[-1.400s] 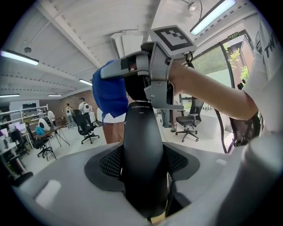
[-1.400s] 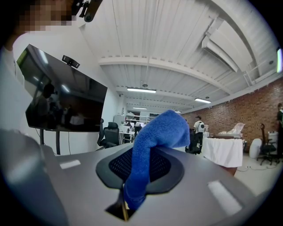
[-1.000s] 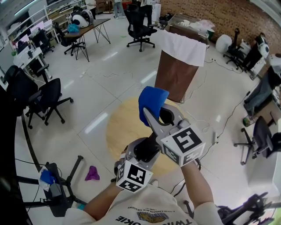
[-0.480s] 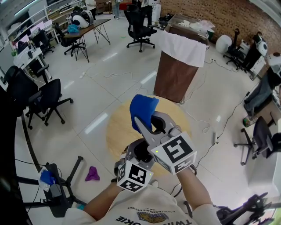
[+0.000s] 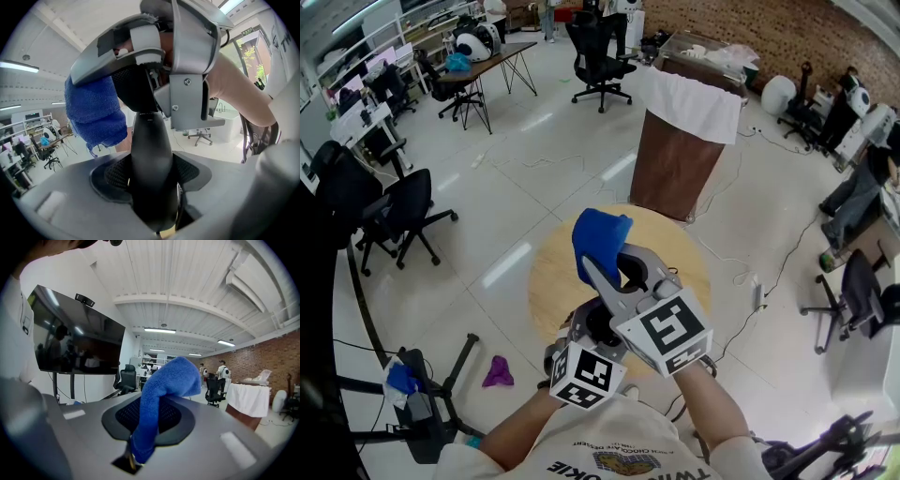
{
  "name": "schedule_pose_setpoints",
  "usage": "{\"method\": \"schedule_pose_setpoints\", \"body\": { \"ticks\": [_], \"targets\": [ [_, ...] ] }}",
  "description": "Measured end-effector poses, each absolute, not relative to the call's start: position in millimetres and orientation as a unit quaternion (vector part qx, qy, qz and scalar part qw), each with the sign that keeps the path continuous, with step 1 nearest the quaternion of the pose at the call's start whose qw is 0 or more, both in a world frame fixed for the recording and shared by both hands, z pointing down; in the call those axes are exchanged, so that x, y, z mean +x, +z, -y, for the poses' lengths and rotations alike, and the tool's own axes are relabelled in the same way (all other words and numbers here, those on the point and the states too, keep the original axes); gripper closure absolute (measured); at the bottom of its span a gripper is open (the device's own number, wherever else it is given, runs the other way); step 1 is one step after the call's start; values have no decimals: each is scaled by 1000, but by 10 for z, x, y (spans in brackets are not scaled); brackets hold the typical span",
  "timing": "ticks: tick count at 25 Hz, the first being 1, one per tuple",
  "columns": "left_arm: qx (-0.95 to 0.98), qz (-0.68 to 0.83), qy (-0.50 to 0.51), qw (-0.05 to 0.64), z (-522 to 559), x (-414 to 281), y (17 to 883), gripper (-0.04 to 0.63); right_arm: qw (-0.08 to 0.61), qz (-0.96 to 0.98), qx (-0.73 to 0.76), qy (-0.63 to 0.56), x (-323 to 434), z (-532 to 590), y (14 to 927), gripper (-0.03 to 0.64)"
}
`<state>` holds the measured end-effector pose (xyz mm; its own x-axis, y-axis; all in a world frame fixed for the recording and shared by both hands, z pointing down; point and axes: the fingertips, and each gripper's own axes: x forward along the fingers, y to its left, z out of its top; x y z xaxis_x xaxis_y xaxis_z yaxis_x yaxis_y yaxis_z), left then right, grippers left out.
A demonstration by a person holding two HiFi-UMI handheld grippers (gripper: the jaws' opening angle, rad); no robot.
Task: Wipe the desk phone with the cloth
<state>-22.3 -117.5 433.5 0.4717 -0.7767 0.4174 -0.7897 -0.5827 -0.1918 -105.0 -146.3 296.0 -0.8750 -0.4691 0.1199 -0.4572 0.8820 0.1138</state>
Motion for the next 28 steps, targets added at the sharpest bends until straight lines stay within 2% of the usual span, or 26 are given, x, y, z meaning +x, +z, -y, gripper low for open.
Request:
{"method": "schedule_pose_setpoints", "body": {
  "ticks": [16,28],
  "targets": [
    [857,463,207,87,1226,-348,4578,339,1,952,299,-61,-506,1494,2747,557],
    [834,478,213,177,1357,-519,5237,340,-2,937,350,-2,6,1471,3368,557]
  ]
}}
